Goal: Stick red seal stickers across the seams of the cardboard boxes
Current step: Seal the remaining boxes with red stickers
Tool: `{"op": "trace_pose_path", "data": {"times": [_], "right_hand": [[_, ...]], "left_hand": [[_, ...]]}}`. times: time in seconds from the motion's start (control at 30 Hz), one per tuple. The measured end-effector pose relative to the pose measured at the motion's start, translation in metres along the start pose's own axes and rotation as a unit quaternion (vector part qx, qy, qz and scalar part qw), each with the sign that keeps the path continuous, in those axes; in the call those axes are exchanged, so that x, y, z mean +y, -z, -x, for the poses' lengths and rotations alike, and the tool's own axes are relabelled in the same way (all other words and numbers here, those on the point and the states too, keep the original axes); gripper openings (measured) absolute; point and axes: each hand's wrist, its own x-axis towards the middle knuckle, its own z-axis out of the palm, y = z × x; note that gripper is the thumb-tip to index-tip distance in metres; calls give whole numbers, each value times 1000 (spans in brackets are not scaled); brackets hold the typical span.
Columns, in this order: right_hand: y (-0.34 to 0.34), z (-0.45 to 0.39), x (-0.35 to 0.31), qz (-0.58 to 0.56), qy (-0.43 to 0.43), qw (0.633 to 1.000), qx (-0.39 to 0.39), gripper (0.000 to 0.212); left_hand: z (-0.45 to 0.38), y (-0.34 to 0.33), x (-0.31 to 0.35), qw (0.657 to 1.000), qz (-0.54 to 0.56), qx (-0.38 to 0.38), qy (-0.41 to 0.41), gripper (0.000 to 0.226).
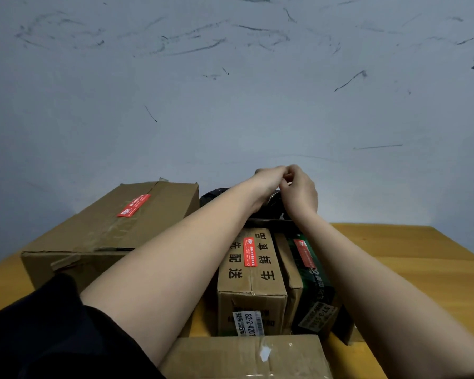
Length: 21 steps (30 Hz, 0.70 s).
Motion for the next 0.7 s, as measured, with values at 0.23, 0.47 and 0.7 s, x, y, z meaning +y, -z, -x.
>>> {"op": "trace_pose_path", "data": {"times": [0.23, 0.47, 0.7], "right_hand": [[-8, 2, 14, 114, -17, 982, -152, 9], [-13, 5, 11, 132, -15, 962, -237, 17], [-4, 7, 10, 42, -33, 972, -228, 24]], "left_hand": [[2, 13, -11, 980, -198, 15, -6, 19], [4, 21, -17, 956, -292, 16, -10, 18], [10, 22, -13, 938, -346, 10, -22, 21]]}}
